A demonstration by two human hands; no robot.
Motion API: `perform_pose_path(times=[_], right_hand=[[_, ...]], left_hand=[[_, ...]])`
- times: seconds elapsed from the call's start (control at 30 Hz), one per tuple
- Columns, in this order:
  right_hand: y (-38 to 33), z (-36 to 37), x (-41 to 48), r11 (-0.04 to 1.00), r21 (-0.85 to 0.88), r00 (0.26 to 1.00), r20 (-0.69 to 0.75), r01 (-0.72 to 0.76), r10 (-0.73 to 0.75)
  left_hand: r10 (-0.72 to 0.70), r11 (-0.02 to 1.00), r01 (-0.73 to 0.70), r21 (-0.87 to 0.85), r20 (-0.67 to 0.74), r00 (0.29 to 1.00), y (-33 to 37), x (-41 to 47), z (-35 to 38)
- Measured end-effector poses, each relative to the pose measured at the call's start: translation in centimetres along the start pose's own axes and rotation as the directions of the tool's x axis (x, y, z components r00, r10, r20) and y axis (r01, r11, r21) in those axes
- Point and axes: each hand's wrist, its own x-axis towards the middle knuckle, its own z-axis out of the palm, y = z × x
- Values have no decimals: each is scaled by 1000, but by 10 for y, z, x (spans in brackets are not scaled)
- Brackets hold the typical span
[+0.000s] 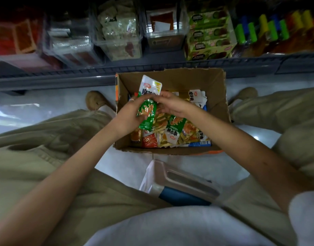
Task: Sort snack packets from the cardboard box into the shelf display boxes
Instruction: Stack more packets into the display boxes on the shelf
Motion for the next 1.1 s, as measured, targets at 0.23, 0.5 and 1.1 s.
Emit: perform_pose_path(times=[0.23,0.5,1.1], right_hand=[[72,-62,-5,-271,-958,987,128,97,-101],[114,-60,-13,-339,-940,992,77,38,-102],[69,-41,-7,294,-939,973,-213,-179,-88]], left_hand=[[-124,992,127,17,-102,987,-11,0,-11],[-164,984,168,53,-83,983,-13,-2,-9],[-274,961,278,2,-164,948,-8,-5,-15]])
